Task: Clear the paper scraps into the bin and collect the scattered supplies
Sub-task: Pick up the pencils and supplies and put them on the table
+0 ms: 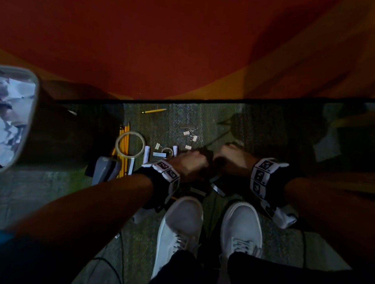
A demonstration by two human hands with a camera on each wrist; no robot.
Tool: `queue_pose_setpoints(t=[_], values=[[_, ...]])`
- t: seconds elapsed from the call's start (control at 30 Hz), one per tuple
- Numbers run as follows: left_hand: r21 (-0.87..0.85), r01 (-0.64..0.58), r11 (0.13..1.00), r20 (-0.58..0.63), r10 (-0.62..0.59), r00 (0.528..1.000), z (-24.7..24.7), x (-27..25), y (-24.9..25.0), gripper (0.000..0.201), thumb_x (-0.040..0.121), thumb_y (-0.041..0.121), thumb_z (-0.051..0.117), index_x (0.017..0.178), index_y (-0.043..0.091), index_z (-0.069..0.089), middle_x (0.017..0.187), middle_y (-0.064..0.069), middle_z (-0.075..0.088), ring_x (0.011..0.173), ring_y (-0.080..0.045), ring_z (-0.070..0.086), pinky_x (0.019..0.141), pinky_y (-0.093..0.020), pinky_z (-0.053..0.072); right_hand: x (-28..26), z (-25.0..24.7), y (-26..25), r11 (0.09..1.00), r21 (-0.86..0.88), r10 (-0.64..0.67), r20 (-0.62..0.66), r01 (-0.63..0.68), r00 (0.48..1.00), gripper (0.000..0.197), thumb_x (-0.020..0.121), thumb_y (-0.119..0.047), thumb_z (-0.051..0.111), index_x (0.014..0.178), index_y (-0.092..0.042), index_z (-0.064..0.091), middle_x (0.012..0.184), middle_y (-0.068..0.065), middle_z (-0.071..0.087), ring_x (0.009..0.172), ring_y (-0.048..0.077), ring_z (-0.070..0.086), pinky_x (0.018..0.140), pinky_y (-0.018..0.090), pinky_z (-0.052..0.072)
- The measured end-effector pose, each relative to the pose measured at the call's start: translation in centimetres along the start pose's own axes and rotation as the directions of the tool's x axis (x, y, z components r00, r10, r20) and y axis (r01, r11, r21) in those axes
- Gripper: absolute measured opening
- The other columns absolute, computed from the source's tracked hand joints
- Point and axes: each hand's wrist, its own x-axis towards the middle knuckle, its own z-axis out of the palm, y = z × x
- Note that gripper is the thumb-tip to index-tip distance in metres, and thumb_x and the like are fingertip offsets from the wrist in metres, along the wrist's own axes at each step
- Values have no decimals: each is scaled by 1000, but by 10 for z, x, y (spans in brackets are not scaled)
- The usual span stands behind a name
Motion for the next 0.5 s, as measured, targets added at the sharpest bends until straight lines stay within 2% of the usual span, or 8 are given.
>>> queue_pose_setpoints(t=[0.07, 0.13, 0.17, 0.2, 0.27, 0.37, 0.43, 0.5], values=[[21, -24, 999, 8, 24, 1000, 9, 6, 1, 34, 96, 24, 58, 118, -1, 65, 120, -22, 63, 114, -36, 59, 92, -40, 44, 2, 13, 8, 996, -91, -6, -9, 6, 1000, 10, 80, -18, 67, 89, -14, 71, 95, 10, 70, 90, 28, 65, 76, 34, 50], [-7, -66, 998, 10, 66, 998, 18, 13, 4, 40, 87, 41, 50, 99, 9, 71, 100, -14, 69, 95, -35, 65, 78, -38, 49, 6, 24, 19, 993, -121, -18, -26, 15, 999, 19, 78, -20, 70, 96, -14, 70, 101, 12, 67, 96, 31, 63, 80, 35, 49], [11, -96, 995, 36, 96, 995, 25, 18, 2, 44, 83, 45, 48, 96, 11, 72, 99, -12, 69, 93, -34, 66, 76, -39, 51, 7, 28, 23, 990, -137, -35, -9, 34, 999, 21, 79, -19, 71, 99, -13, 70, 103, 13, 66, 99, 32, 62, 83, 36, 48], [27, -113, 993, 33, 112, 993, 28, 17, 7, 42, 84, 46, 52, 99, 13, 74, 101, -11, 70, 95, -33, 67, 78, -41, 53, 5, 29, 23, 988, -149, -40, 2, 40, 999, 23, 81, -19, 70, 102, -11, 69, 106, 15, 64, 101, 34, 61, 85, 37, 46], [39, -145, 989, 15, 144, 989, 35, 18, 11, 28, 85, 34, 65, 105, 15, 74, 109, -10, 70, 100, -31, 67, 83, -43, 54, 4, 34, 25, 977, -205, -57, 2, 56, 998, 27, 89, -16, 62, 113, -5, 65, 116, 19, 59, 111, 36, 56, 92, 38, 42], [84, -146, 986, -8, 147, 989, 42, 21, 18, 27, 87, 29, 66, 109, 14, 70, 116, -10, 68, 104, -32, 66, 85, -44, 53, 3, 40, 24, 941, -336, -49, -20, 39, 999, 38, 100, -12, 46, 136, -1, 53, 140, 23, 46, 130, 36, 43, 108, 39, 30], [99, -159, 982, -38, 164, 986, 46, 23, 22, 26, 90, 24, 63, 111, 9, 69, 119, -14, 66, 108, -35, 64, 88, -45, 52, 1, 40, 23, 939, -343, -61, -51, 40, 997, 38, 101, -13, 44, 137, -3, 52, 143, 21, 43, 132, 34, 41, 108, 37, 29], [112, -196, 974, -91, 207, 974, 48, 23, 26, 28, 90, 20, 63, 112, 3, 68, 120, -17, 64, 110, -36, 63, 88, -45, 51, -1, 34, 28, 966, -256, -41, -75, 20, 996, 31, 99, -18, 50, 126, -5, 59, 132, 17, 50, 124, 33, 48, 100, 35, 34]])
